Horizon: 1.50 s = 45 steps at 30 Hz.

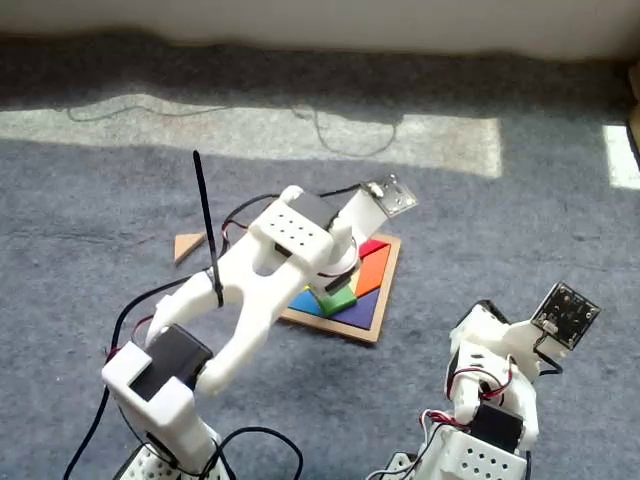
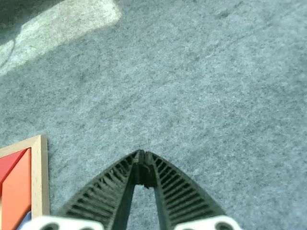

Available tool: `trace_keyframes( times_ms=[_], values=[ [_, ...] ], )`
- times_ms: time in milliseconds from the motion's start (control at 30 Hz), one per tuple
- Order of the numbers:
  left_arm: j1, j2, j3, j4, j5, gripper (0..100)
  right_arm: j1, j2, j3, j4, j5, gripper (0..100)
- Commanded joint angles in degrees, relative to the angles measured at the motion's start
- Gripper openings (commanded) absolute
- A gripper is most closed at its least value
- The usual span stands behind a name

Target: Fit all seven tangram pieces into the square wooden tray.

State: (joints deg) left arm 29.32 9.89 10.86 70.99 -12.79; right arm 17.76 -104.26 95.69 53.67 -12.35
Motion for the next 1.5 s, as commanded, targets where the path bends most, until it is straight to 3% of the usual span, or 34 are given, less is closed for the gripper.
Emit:
trace_keyframes(
  times_ms=[0,167,400,733,933,1100,1200,1300,1467],
  values=[
    [2.68,0.31,-0.66,-0.53,1.05,10,-0.57,-0.92,6.55,0.04,0.7,0.5],
    [2.24,5.58,2.15,-7.38,2.64,10,-0.57,-0.92,6.55,0.04,0.7,0.5],
    [-1.54,7.87,0.13,-5.27,2.9,10,-0.57,-0.92,6.55,0.13,0.7,0.5],
    [-4.18,-6.02,3.3,-0.62,2.9,10,-0.57,-0.92,6.55,0.13,0.7,0.5],
    [-12.7,-15.08,10.07,-6.86,3.08,10,-0.57,-0.92,6.55,0.13,0.7,0.5],
    [-27.12,-16.48,8.31,-11.78,8.35,11,-0.57,-0.92,6.55,0.13,0.7,0.5],
    [-33.19,-14.02,4.79,-10.37,8.35,20,-0.57,-0.92,6.55,0.13,0.7,0.5],
    [-35.65,-9.54,2.59,-8.26,3.6,31,-0.57,-0.92,6.55,0.13,0.7,0.5],
    [-38.73,0.04,-3.56,-7.65,-4.75,29,-0.57,-0.92,6.55,0.13,0.7,0.5]
  ],
)
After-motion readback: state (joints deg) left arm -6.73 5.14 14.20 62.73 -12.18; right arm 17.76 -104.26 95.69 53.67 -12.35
